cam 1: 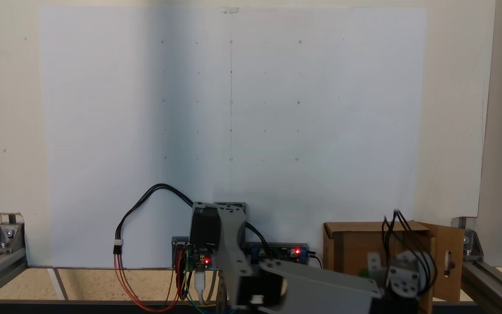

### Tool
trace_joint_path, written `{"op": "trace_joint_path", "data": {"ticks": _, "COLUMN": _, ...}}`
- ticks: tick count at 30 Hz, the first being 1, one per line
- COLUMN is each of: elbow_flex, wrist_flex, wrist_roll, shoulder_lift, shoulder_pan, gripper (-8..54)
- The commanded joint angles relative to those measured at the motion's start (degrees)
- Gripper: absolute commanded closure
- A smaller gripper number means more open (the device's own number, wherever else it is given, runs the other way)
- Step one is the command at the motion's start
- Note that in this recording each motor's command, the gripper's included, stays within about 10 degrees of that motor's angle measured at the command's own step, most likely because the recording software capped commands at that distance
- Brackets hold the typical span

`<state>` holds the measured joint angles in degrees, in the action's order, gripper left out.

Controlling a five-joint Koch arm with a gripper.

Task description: Grasp a green dice and put it in the bin.

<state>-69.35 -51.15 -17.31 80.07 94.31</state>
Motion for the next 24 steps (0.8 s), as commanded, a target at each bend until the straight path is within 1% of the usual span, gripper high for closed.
{"op": "trace_joint_path", "data": {"ticks": 1, "elbow_flex": 3.52, "wrist_flex": 2.02, "wrist_roll": 9.38, "shoulder_lift": 7.03, "shoulder_pan": -7.12, "gripper": 3.9}}
{"op": "trace_joint_path", "data": {"ticks": 4, "elbow_flex": 3.52, "wrist_flex": 2.29, "wrist_roll": 14.85, "shoulder_lift": 13.01, "shoulder_pan": -17.31, "gripper": 3.8}}
{"op": "trace_joint_path", "data": {"ticks": 8, "elbow_flex": 3.43, "wrist_flex": 2.2, "wrist_roll": 17.67, "shoulder_lift": 19.07, "shoulder_pan": -32.43, "gripper": 1.8}}
{"op": "trace_joint_path", "data": {"ticks": 16, "elbow_flex": -0.7, "wrist_flex": 2.29, "wrist_roll": 18.19, "shoulder_lift": 26.72, "shoulder_pan": -65.72, "gripper": 1.7}}
{"op": "trace_joint_path", "data": {"ticks": 20, "elbow_flex": -8.88, "wrist_flex": 5.19, "wrist_roll": 18.11, "shoulder_lift": 31.38, "shoulder_pan": -78.66, "gripper": 1.7}}
{"op": "trace_joint_path", "data": {"ticks": 24, "elbow_flex": -23.64, "wrist_flex": 15.8, "wrist_roll": 17.84, "shoulder_lift": 38.23, "shoulder_pan": -85.61, "gripper": 1.9}}
